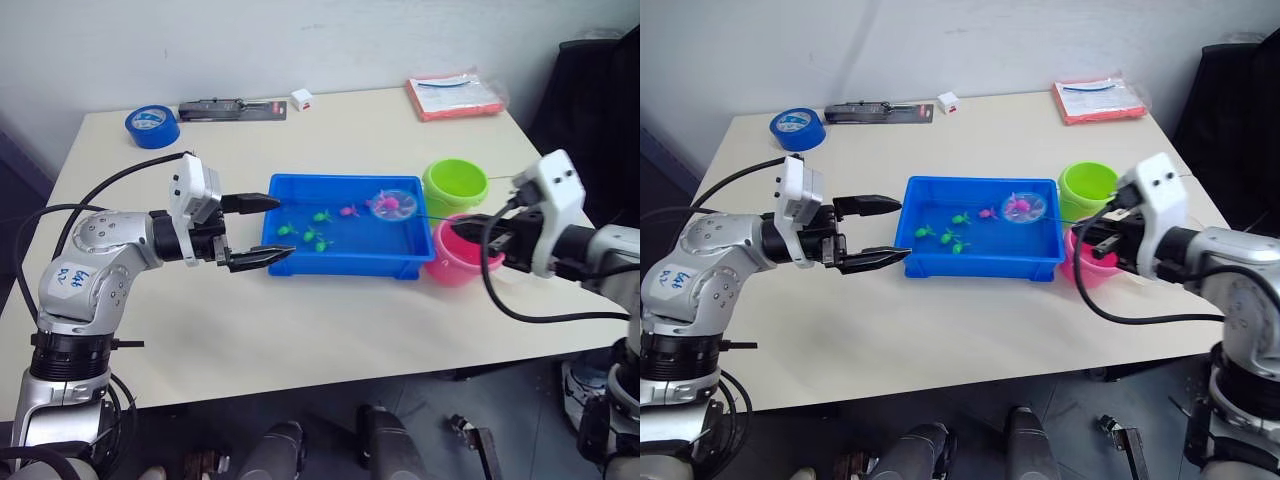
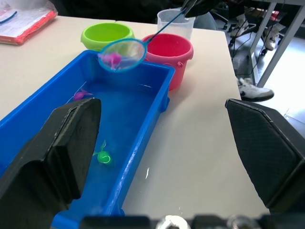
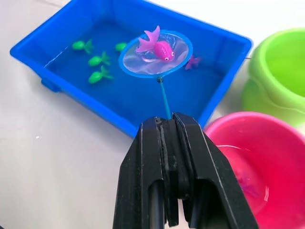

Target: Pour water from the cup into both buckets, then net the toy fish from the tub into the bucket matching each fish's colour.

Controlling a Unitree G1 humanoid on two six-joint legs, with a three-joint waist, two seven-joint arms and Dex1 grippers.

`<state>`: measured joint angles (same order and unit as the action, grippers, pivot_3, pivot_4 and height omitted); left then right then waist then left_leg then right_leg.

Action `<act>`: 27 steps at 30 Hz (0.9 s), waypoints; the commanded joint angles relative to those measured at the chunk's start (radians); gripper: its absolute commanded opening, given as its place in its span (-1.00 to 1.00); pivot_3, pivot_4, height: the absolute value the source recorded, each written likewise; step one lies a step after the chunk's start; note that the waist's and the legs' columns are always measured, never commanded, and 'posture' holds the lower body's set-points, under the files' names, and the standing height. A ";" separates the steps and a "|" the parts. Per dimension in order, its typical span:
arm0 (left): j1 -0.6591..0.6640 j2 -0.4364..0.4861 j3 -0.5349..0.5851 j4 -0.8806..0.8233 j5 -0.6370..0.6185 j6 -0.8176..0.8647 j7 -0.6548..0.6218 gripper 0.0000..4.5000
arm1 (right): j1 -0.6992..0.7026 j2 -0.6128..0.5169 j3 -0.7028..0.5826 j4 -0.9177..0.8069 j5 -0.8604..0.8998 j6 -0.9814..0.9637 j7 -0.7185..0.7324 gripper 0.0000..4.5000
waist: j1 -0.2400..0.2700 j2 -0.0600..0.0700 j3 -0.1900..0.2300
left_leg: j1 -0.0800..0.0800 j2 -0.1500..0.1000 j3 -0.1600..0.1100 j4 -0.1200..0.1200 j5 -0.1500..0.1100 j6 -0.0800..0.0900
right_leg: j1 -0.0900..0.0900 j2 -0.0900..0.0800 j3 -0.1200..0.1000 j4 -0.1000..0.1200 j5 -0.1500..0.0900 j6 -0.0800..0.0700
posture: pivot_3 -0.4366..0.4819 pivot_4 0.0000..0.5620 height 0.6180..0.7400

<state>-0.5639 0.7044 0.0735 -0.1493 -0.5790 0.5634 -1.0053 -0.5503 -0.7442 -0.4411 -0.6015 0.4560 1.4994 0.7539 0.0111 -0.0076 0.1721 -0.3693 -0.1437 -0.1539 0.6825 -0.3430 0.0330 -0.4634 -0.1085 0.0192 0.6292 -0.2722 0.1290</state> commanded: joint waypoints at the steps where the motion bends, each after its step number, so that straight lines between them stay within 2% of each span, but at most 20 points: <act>1: -0.011 -0.002 0.004 0.000 0.000 -0.016 -0.010 1.00 | 0.013 -0.032 -0.111 -0.065 0.050 0.068 -0.002 -0.65 | 0.004 0.000 0.000 | 0.000 0.000 0.000 0.000 0.000 0.000 | 0.000 0.000 0.000 0.000 0.000 0.000 | -0.05 -0.47 1.00; 5: -0.031 -0.009 -0.009 0.040 0.013 -0.036 -0.027 1.00 | 0.071 -0.071 -0.184 -0.104 0.071 0.061 -0.010 -0.65 | 0.013 0.000 0.000 | 0.000 0.000 0.001 0.000 0.000 0.000 | 0.000 0.000 0.001 0.000 0.000 0.000 | -0.05 -0.47 1.00; 12: -0.086 -0.025 -0.040 0.127 0.044 -0.083 -0.080 1.00 | 0.290 -0.170 -0.295 -0.182 0.029 -0.070 -0.034 -0.65 | 0.021 0.000 0.000 | 0.000 -0.001 0.001 0.001 0.000 0.000 | 0.001 0.000 0.000 0.000 0.000 0.000 | -0.05 -0.47 1.00; 20: -0.126 -0.047 -0.064 0.184 0.066 -0.110 -0.119 1.00 | 0.449 -0.234 -0.279 -0.227 -0.048 -0.226 -0.096 -0.65 | 0.015 0.000 0.000 | 0.001 0.000 0.002 0.000 0.000 0.000 | 0.000 0.000 0.001 0.000 0.000 0.000 | -0.05 -0.47 1.00; 27: -0.152 -0.074 -0.080 0.219 0.086 -0.132 -0.139 1.00 | 0.760 -0.375 -0.173 -0.254 -0.317 -0.575 -0.110 -0.65 | 0.020 -0.001 0.000 | 0.001 -0.001 0.002 0.001 0.000 0.000 | 0.001 0.000 0.001 -0.001 0.000 0.001 | -0.05 -0.47 1.00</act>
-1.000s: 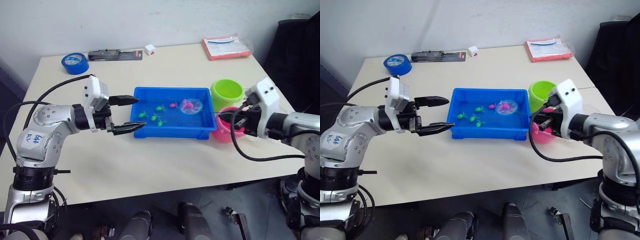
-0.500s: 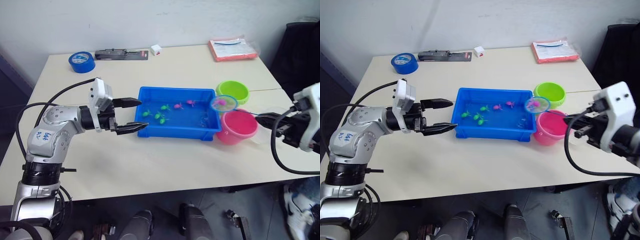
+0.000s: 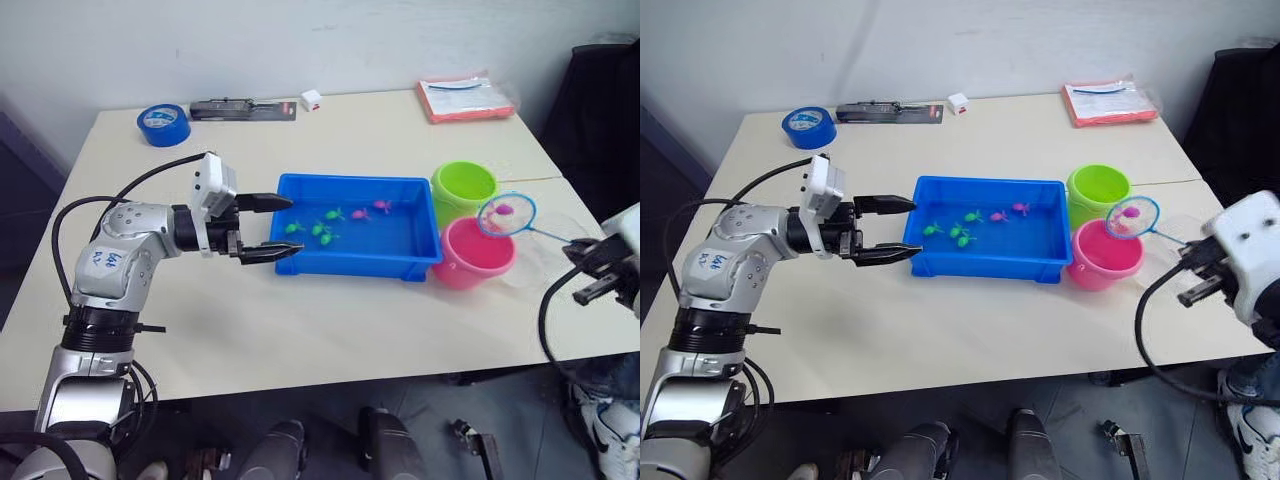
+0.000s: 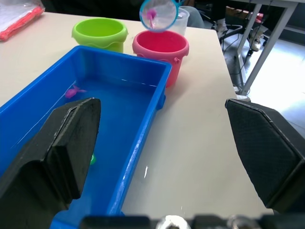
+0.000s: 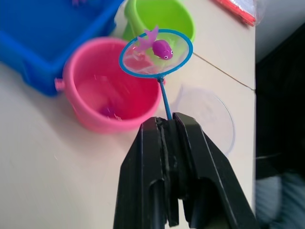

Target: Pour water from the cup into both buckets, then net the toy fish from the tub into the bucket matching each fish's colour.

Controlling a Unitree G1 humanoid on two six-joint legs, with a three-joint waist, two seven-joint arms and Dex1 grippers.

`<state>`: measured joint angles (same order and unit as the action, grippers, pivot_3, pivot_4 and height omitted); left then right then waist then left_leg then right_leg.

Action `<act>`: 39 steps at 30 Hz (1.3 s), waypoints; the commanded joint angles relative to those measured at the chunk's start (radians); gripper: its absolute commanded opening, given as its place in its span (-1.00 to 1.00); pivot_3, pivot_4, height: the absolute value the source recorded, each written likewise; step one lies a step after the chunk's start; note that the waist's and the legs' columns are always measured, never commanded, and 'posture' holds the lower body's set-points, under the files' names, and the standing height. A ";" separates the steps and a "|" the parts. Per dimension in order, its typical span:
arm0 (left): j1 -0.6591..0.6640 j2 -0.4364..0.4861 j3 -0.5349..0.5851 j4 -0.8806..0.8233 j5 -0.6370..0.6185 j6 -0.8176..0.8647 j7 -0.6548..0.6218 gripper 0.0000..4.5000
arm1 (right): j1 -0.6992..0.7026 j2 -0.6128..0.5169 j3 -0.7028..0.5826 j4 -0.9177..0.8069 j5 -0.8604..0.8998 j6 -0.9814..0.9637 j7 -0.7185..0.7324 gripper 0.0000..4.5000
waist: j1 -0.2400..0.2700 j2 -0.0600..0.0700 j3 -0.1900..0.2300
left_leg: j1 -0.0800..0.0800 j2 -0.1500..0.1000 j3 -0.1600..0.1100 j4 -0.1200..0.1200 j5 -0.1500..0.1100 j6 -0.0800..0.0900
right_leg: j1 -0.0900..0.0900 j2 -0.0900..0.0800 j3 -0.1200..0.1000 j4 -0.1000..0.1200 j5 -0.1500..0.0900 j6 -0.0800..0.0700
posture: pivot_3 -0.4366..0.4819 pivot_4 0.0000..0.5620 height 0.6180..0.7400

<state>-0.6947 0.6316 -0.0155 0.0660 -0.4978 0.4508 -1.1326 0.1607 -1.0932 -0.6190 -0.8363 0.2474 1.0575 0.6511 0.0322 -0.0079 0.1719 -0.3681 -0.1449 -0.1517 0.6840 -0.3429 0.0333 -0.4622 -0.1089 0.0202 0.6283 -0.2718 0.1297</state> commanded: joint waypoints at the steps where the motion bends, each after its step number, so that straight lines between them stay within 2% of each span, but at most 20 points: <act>1: -0.022 -0.002 0.010 0.007 0.006 -0.022 -0.014 1.00 | 0.075 -0.029 0.010 -0.016 -0.139 -0.177 -0.009 -0.65 | -0.002 0.000 0.000 | 0.000 0.000 0.000 0.000 0.000 0.000 | 0.000 0.000 0.000 0.000 0.000 0.000 | -0.05 -0.47 1.00; 10: -0.016 -0.012 0.009 0.005 0.009 -0.026 -0.021 1.00 | 0.193 -0.049 0.067 0.045 -0.451 -0.538 -0.028 -0.65 | -0.006 0.000 0.000 | 0.001 0.000 0.001 0.000 0.000 0.000 | 0.000 0.001 0.001 -0.001 0.000 0.000 | -0.05 -0.47 1.00; 20: -0.019 -0.017 0.010 0.009 0.010 -0.027 -0.027 1.00 | 0.251 -0.025 0.018 0.151 -0.732 -0.903 -0.027 -0.65 | -0.006 0.000 0.000 | 0.001 0.000 0.001 0.000 0.000 0.000 | 0.000 0.002 0.001 -0.001 0.000 0.000 | -0.05 -0.47 1.00; 32: -0.011 -0.024 0.013 0.000 0.007 -0.025 -0.024 1.00 | 0.232 0.070 -0.006 0.204 -0.900 -1.159 -0.088 -0.65 | -0.006 0.000 0.000 | 0.001 0.001 0.001 0.000 0.000 0.000 | 0.000 0.008 0.003 0.000 0.000 0.000 | -0.05 -0.47 1.00; 39: 0.008 -0.026 0.017 -0.025 0.001 -0.015 -0.011 1.00 | 0.240 0.133 -0.009 0.252 -1.044 -1.243 -0.194 -0.65 | -0.006 0.000 0.000 | 0.002 0.001 0.002 0.000 0.000 0.000 | 0.000 0.009 0.005 0.000 0.000 0.000 | -0.05 -0.47 1.00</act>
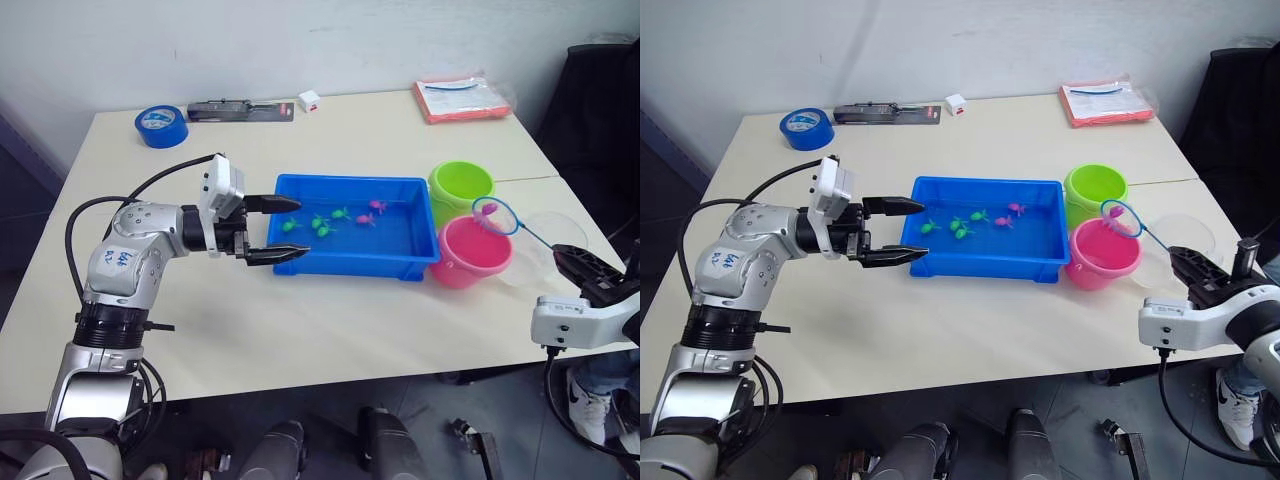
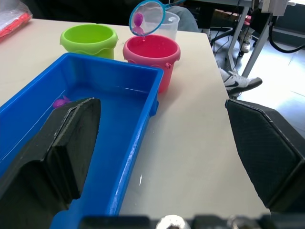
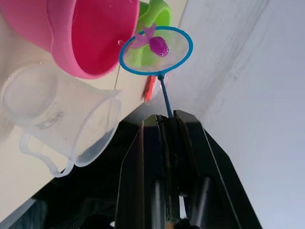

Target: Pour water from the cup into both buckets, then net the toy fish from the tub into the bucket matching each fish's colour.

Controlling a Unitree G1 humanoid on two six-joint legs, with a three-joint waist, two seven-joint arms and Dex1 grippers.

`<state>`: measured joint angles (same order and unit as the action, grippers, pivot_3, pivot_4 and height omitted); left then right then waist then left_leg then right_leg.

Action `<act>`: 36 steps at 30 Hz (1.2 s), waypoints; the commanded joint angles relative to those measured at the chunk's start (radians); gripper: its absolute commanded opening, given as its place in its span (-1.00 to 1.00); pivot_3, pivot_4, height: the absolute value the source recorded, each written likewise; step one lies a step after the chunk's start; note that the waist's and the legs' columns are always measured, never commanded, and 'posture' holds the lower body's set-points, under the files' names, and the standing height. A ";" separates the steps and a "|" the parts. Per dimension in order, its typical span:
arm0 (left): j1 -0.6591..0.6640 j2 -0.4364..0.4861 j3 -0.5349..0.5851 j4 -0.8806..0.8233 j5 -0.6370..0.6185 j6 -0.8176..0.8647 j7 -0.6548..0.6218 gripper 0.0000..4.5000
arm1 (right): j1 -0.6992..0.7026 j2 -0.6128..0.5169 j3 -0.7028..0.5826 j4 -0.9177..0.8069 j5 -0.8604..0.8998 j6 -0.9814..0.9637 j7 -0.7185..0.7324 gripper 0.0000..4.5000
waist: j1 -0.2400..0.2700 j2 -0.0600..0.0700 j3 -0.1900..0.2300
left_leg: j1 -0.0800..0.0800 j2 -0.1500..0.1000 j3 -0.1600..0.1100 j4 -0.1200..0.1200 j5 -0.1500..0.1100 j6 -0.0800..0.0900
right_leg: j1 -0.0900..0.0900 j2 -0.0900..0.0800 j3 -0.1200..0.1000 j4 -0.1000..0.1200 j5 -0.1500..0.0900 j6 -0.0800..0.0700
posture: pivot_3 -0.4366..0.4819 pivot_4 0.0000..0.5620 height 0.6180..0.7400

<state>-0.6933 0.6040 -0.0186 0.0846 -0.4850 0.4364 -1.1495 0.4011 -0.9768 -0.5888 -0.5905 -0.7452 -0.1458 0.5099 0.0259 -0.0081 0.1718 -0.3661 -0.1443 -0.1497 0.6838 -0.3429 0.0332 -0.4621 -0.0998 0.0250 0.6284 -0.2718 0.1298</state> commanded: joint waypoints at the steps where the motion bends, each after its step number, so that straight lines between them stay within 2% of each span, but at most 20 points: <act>1: 0.011 0.001 0.022 -0.048 -0.013 0.000 0.008 1.00 | 0.005 0.021 -0.038 0.010 -0.069 -0.057 -0.066 -0.65 | 0.000 0.000 0.000 | 0.000 0.000 0.001 0.000 0.000 0.000 | 0.000 0.000 0.001 0.000 0.000 0.000 | -0.05 -0.47 1.00; 8: 0.034 0.001 0.029 -0.075 -0.022 0.012 0.022 1.00 | 0.018 0.057 -0.050 0.021 -0.136 -0.131 -0.135 -0.65 | -0.001 0.000 0.000 | 0.002 0.000 0.003 -0.001 0.000 0.000 | 0.000 0.001 0.005 0.000 0.000 0.000 | -0.05 -0.47 1.00; 23: 0.039 0.001 0.035 -0.085 -0.024 0.020 0.030 1.00 | 0.030 0.058 -0.098 0.043 -0.262 -0.235 -0.267 -0.65 | -0.001 0.000 0.000 | 0.006 0.001 0.009 -0.003 0.000 0.000 | 0.001 0.002 0.009 0.001 0.000 0.000 | -0.05 -0.47 1.00; 30: 0.045 0.003 0.039 -0.090 -0.029 0.027 0.036 1.00 | -0.054 0.043 -0.059 0.031 -0.145 -0.203 -0.191 -0.65 | -0.002 0.000 0.000 | 0.007 0.001 0.009 -0.004 0.000 0.000 | 0.001 0.003 0.009 0.001 0.000 0.000 | -0.05 -0.47 1.00; 36: 0.047 0.009 0.054 -0.086 -0.027 0.030 0.051 1.00 | -0.271 0.019 0.097 0.029 0.200 -0.024 0.084 -0.65 | -0.006 0.000 0.000 | 0.009 0.004 0.010 -0.004 -0.001 0.000 | 0.004 0.002 0.010 0.000 0.000 0.000 | -0.05 -0.47 1.00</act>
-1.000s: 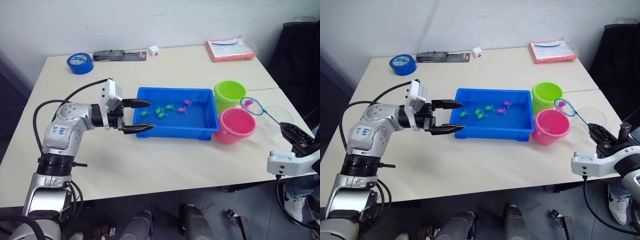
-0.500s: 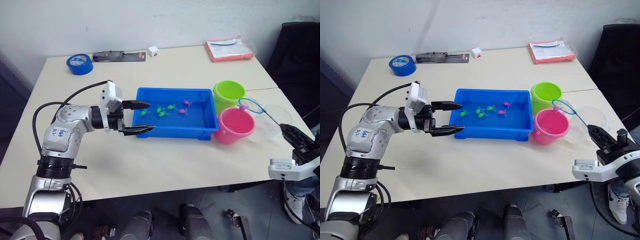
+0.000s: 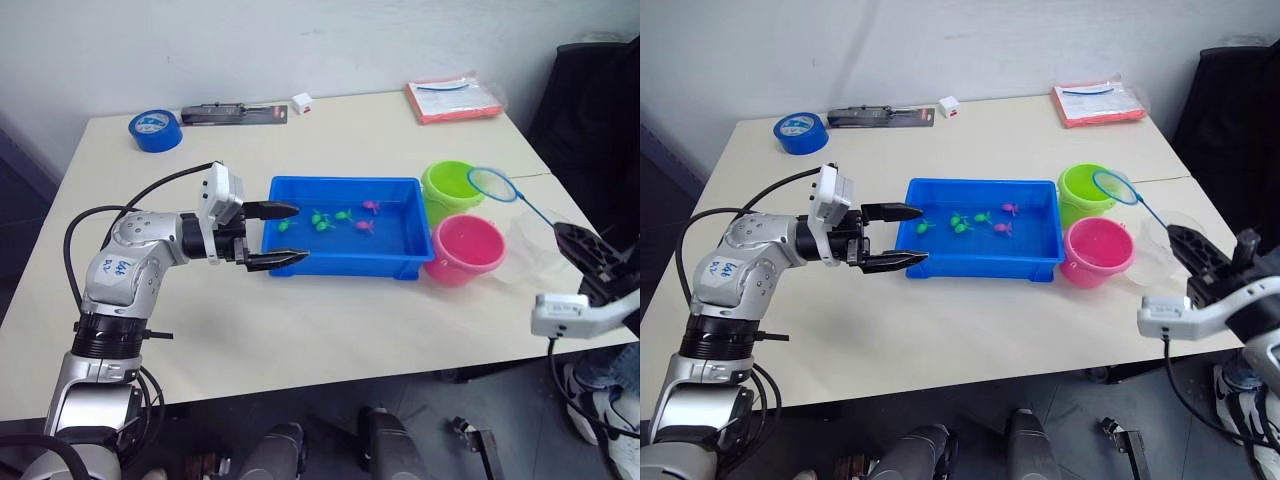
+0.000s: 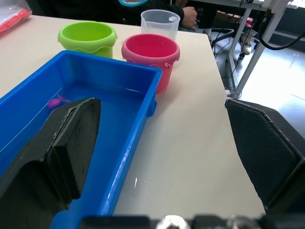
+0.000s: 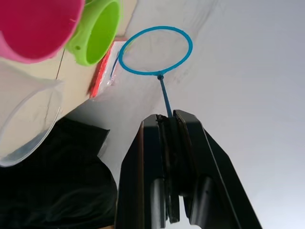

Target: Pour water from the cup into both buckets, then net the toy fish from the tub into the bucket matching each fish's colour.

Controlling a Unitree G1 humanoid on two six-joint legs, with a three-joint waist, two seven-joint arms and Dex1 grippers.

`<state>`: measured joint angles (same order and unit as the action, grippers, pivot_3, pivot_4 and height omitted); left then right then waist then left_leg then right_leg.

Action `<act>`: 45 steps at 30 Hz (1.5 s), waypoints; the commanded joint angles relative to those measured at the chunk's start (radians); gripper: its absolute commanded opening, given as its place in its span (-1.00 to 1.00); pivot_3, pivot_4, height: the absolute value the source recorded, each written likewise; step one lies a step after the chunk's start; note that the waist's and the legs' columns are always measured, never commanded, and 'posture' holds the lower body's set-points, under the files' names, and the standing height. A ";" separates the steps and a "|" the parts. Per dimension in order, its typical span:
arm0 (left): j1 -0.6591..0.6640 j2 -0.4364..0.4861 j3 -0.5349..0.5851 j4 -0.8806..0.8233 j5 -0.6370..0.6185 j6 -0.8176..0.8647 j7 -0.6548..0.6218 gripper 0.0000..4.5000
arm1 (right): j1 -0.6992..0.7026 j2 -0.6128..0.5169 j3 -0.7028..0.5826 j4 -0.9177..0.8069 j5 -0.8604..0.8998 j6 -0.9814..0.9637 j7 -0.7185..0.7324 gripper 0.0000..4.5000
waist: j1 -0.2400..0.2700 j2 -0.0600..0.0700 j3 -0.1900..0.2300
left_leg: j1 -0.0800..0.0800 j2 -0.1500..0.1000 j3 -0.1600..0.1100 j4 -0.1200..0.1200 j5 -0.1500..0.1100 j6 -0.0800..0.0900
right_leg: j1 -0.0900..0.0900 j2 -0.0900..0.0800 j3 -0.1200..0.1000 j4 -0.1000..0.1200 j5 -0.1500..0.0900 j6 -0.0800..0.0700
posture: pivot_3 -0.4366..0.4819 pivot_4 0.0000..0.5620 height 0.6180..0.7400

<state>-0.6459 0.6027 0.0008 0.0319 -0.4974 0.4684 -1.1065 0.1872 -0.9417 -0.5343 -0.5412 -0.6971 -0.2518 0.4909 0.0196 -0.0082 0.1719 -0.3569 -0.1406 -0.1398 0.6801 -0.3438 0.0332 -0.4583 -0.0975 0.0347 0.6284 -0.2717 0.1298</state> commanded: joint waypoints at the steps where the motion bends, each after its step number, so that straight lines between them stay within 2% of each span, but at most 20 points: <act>1: 0.002 0.014 0.039 -0.035 -0.014 -0.002 0.013 1.00 | -0.109 -0.003 0.073 -0.034 0.204 0.154 0.146 -0.65 | 0.001 0.000 0.000 | 0.000 0.001 0.000 0.000 -0.001 0.000 | 0.000 0.000 0.000 0.000 0.000 0.000 | -0.05 -0.47 1.00; 4: 0.010 0.035 0.052 -0.041 -0.002 0.014 0.040 1.00 | -0.307 0.048 0.199 -0.089 0.388 0.462 0.289 -0.65 | -0.003 0.000 0.000 | 0.000 0.002 0.000 0.001 -0.002 -0.001 | 0.000 0.000 0.000 -0.001 0.000 0.000 | -0.05 -0.47 1.00; 5: 0.013 0.043 0.057 -0.041 0.001 0.020 0.045 1.00 | -0.374 0.079 0.238 -0.112 0.455 0.619 0.329 -0.65 | -0.005 0.000 0.000 | 0.000 0.003 0.000 0.001 -0.002 -0.001 | 0.000 0.000 0.000 -0.001 0.000 0.000 | -0.05 -0.47 1.00; 7: 0.021 0.056 0.064 -0.046 -0.004 0.026 0.046 1.00 | -0.459 0.097 0.293 -0.151 0.532 0.848 0.389 -0.65 | -0.005 0.000 0.000 | 0.000 0.004 0.000 0.001 -0.003 -0.002 | 0.000 0.000 -0.001 -0.001 0.000 -0.001 | -0.05 -0.47 1.00; 13: 0.054 0.084 0.089 -0.077 -0.009 0.043 0.080 1.00 | -0.782 0.204 0.389 -0.153 0.734 1.625 0.380 -0.65 | 0.003 0.000 0.000 | -0.002 0.004 0.000 0.003 -0.004 -0.001 | -0.002 0.000 -0.001 0.000 0.000 -0.002 | -0.05 -0.47 1.00; 16: 0.071 0.092 0.099 -0.097 -0.013 0.048 0.089 1.00 | -0.894 0.231 0.417 -0.089 0.824 1.834 0.363 -0.65 | 0.005 0.000 0.000 | -0.003 0.004 -0.001 0.003 -0.004 -0.001 | -0.003 0.000 -0.001 0.000 0.000 -0.002 | -0.05 -0.47 1.00; 21: 0.112 0.106 0.123 -0.152 -0.026 0.069 0.112 1.00 | -0.941 0.204 0.403 0.065 1.005 1.866 0.313 -0.65 | 0.004 0.000 0.000 | -0.004 0.004 -0.001 0.003 -0.005 0.000 | -0.003 -0.001 -0.002 0.000 0.000 -0.002 | -0.05 -0.47 1.00; 28: 0.152 0.114 0.142 -0.203 -0.037 0.089 0.132 1.00 | -0.989 0.080 0.430 0.235 1.351 1.866 0.126 -0.65 | 0.003 0.000 0.000 | -0.005 0.004 0.000 0.003 -0.005 0.001 | -0.004 -0.001 -0.002 0.000 0.000 -0.002 | -0.05 -0.47 1.00; 32: 0.162 0.112 0.144 -0.217 -0.038 0.093 0.140 1.00 | -1.039 0.042 0.476 0.362 1.569 1.866 -0.007 -0.65 | 0.002 0.000 0.000 | -0.005 0.004 0.000 0.002 -0.005 0.001 | -0.004 -0.001 -0.002 -0.001 0.001 -0.002 | -0.05 -0.47 1.00; 39: 0.192 0.112 0.161 -0.262 -0.051 0.106 0.169 1.00 | -1.147 0.015 0.594 0.559 1.847 1.866 -0.291 -0.65 | 0.003 0.000 0.000 | -0.006 0.005 0.001 0.002 -0.005 0.001 | -0.005 -0.001 -0.002 -0.001 0.001 -0.002 | -0.05 -0.47 1.00; 45: 0.227 0.118 0.185 -0.301 -0.065 0.122 0.193 1.00 | -1.244 -0.013 0.703 0.697 2.029 1.866 -0.425 -0.65 | 0.004 0.000 0.000 | -0.009 0.004 0.000 0.003 -0.005 0.001 | -0.007 -0.001 -0.003 -0.002 0.001 -0.002 | -0.05 -0.47 1.00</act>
<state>-0.4209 0.7078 0.1498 -0.2292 -0.5414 0.5909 -0.9201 -1.0219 -0.9320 0.1537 0.1381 1.2522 1.6078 0.1052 0.0233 -0.0083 0.1721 -0.3665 -0.1362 -0.1399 0.6829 -0.3492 0.0344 -0.4650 -0.0986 0.0314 0.6262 -0.2711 0.1276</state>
